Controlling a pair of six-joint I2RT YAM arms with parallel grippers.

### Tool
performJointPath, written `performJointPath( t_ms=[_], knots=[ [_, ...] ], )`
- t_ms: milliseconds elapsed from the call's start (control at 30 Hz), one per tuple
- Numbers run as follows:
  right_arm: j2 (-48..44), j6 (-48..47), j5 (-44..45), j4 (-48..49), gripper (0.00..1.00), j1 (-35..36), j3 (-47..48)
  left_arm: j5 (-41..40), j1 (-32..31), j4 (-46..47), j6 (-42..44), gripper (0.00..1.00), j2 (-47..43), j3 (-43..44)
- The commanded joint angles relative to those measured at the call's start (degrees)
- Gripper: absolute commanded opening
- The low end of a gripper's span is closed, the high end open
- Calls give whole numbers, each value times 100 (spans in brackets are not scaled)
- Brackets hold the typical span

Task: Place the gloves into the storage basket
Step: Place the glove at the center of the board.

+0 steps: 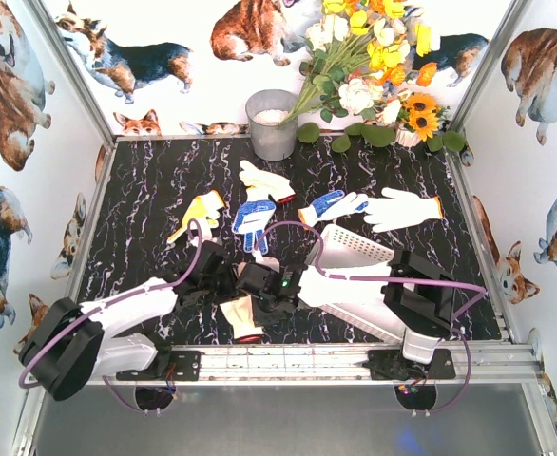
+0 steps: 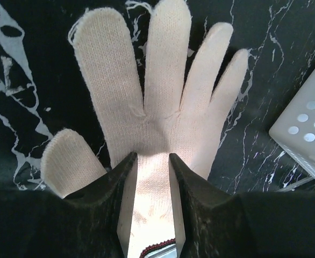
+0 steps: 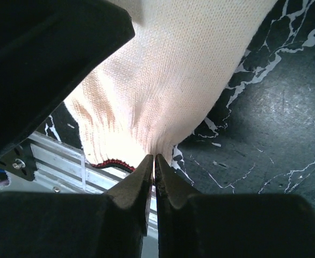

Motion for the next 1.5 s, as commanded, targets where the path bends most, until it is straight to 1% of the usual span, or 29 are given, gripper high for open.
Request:
performJointPath(
  t_ms=[0, 167, 333, 467, 500, 567, 633, 700, 767, 867, 933, 1033, 1167, 1233, 1333, 1400, 1467],
  knots=[
    [27, 138, 202, 147, 9, 35, -25, -212, -6, 102, 210, 25, 147, 44],
    [112, 90, 495, -95, 9, 22, 28, -477, -7, -289, 152, 26, -304, -117],
    [210, 77, 538, -205, 9, 25, 115, -422, -7, -137, -102, 27, -679, -448],
    [18, 0, 687, -416, 10, 35, 232, -391, -10, -168, -11, 30, -678, -257],
    [-96, -57, 745, -487, 12, 30, 267, -417, -7, -223, 55, 33, -678, -138],
    [-421, -236, 1006, -688, 19, 31, 375, -532, -10, -477, 201, 42, -728, 170],
    [-837, -449, 1372, -999, 28, 34, 523, -686, -11, -798, 356, 51, -870, 494],
    [-1264, -756, 1812, -1263, 37, 29, 664, -894, -8, -1119, 558, 63, -1078, 830],
    [-1640, -1118, 2107, -1290, 42, 14, 733, -1135, 12, -1348, 843, 77, -1238, 1188],
    [-1977, -1617, 1988, -1299, 47, -244, 947, -1352, 167, -1698, 1442, 93, -1184, 1790],
    [-2006, -1855, 1732, -1339, 48, -626, 1139, -1368, 377, -1937, 1894, 99, -945, 2372],
    [-1897, -2148, 1473, -1283, 49, -1096, 1370, -1325, 853, -2216, 2539, 100, -651, 2933],
    [-1581, -2500, 1327, -1139, 52, -1661, 1678, -1076, 1677, -2263, 3304, 100, -569, 3338],
    [-1409, -2491, 1066, -906, 52, -2020, 1720, -898, 2194, -2185, 3534, 100, -608, 3399],
    [-1100, -2277, 613, -384, 52, -2550, 1649, -717, 2921, -1998, 3652, 100, -707, 3235],
    [-813, -2271, 577, -154, 53, -2811, 1713, -784, 3260, -1835, 3696, 100, -815, 3001],
    [-434, -2559, 821, -158, 53, -2958, 1968, -975, 3394, -1722, 3796, 100, -912, 2795]
  ],
)
